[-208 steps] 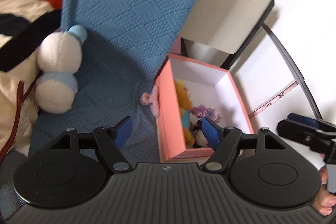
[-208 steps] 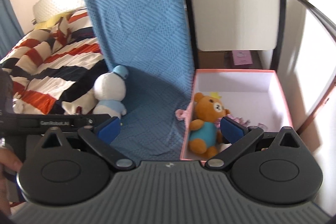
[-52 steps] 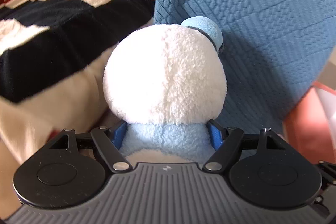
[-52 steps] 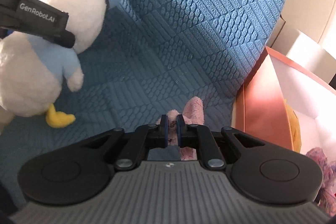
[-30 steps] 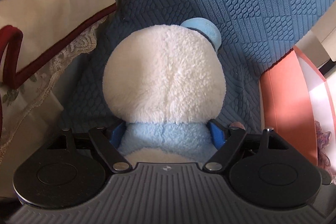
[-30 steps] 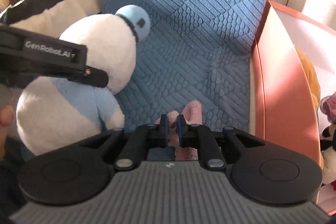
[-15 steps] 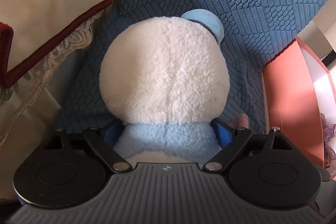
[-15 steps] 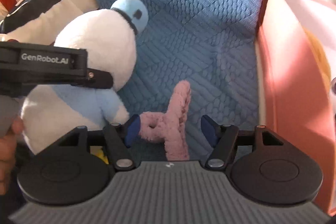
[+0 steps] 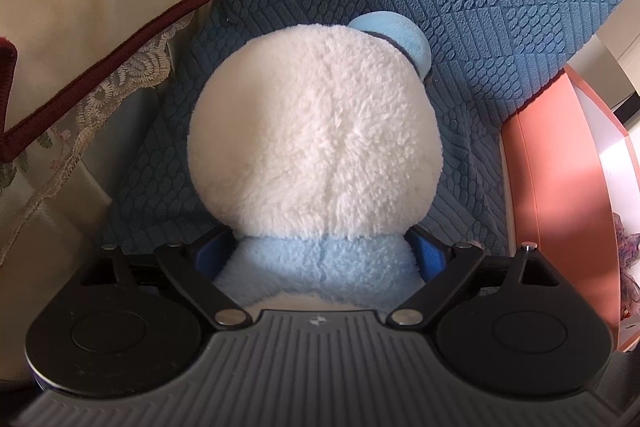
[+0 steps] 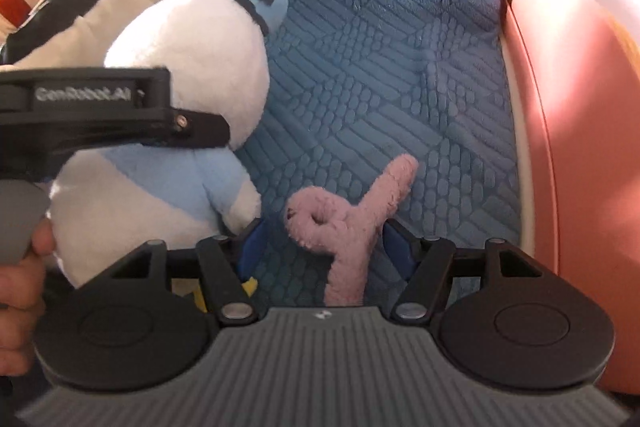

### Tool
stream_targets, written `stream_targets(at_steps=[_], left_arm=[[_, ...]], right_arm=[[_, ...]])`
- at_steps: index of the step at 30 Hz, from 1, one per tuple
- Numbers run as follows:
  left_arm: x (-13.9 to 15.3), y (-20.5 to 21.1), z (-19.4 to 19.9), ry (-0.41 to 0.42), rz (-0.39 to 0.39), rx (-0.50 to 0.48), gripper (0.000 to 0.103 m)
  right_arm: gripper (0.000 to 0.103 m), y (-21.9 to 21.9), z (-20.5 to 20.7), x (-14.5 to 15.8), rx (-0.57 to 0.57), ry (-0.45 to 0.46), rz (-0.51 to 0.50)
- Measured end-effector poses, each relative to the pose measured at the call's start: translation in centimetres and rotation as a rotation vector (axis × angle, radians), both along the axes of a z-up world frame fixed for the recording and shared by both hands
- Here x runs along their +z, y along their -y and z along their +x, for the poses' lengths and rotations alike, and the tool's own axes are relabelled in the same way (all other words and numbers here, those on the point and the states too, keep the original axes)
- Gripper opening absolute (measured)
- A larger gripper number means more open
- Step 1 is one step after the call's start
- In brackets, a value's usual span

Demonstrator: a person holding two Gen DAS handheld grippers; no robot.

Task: Organize objects
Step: 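Lift and carry the penguin in left tool while right tool carries bunny to box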

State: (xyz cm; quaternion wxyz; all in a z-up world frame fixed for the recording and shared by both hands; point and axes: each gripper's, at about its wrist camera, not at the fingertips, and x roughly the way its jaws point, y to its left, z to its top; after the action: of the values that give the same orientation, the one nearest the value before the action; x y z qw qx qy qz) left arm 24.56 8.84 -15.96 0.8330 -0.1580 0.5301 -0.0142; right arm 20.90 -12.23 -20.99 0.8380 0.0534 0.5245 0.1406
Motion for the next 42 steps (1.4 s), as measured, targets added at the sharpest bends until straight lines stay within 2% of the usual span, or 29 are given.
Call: stream_targets(at_steps=[3,5,6,14,19,25,33,38,42], left_arm=[[-0.1,0.2,0.0,0.0,0.009,-0.009,0.094],[-0.2,0.3,0.1,-0.004,0.011,-0.022,0.094],[-0.3,0.4,0.1,-0.006,0.012,-0.029,0.094],[-0.6,0.1,0.3,-0.012,0.001,-0.048,0.093],[0.0,-0.7,-0.5,0.02,-0.015,-0.028,0.086],[1.2,-1.7,-1.3,0.033,-0.052,-0.013,0.082],[3.7,-1.5,-1.9,0.05,-0.104,0.014,0.08],[6.0,0.2,-2.0,0.07,-0.12,-0.012,0.08],[8.3,1.9,-1.9,0.101,-0.136,-0.04,0.08]], right_arm=[[0.064,0.0,0.0,-0.4,-0.008,0.0,0.006],[0.059,0.0,0.0,-0.3,-0.008,0.011,0.0],[0.053,0.0,0.1,-0.2,-0.007,0.012,-0.01],[0.053,1.3,0.1,1.0,-0.044,-0.001,0.007],[0.053,1.9,-0.3,2.3,-0.032,-0.016,0.014],[0.052,2.6,-0.3,5.0,-0.006,-0.01,0.035],[0.052,2.6,0.1,9.5,0.05,0.029,0.027],[0.053,3.1,0.4,12.1,0.083,0.064,-0.012],[0.053,4.9,0.8,14.0,0.069,0.069,0.015]])
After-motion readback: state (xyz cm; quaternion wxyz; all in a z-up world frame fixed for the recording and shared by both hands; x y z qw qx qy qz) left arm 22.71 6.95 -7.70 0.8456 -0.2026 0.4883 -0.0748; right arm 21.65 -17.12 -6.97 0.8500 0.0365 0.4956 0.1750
